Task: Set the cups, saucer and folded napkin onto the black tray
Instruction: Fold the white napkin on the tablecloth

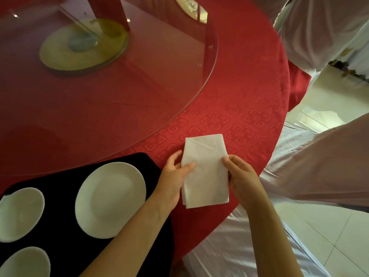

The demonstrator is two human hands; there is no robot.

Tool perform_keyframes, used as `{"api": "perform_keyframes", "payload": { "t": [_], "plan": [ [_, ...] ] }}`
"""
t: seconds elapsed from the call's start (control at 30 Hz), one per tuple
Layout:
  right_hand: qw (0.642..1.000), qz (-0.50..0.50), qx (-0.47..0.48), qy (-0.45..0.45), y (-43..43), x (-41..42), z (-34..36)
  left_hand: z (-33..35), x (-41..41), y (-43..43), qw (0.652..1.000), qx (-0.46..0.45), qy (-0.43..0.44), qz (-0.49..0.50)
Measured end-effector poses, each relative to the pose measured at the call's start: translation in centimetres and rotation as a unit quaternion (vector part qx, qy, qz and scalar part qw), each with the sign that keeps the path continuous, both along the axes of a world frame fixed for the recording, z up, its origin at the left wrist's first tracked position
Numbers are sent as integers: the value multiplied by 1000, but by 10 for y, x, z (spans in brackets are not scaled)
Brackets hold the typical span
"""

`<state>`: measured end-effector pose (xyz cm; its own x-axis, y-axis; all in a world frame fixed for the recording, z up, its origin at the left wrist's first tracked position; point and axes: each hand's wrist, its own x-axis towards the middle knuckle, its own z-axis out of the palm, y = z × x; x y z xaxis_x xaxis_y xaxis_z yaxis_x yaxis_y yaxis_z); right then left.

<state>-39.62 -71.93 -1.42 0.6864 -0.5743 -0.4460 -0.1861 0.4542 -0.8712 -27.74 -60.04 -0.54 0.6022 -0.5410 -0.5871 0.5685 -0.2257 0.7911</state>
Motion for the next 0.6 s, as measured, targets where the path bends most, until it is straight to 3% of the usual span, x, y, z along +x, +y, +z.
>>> {"api": "perform_keyframes", "payload": {
  "t": [0.1, 0.3, 0.4, 0.6],
  "plan": [
    [997, -25, -71, -3, -1, -4, 17, 6, 1, 2, 989, -26, -139, -38],
    [972, -92, -215, 15, -10, -7, 57, 25, 12, -2, 945, -95, -292, -109],
    [972, -106, -211, -21, -14, -6, 67, 36, 21, -9, 917, -100, -365, -129],
    [975, -128, -174, -52, -9, -10, 53, 38, 19, -12, 895, -123, -399, -157]
  ]
}}
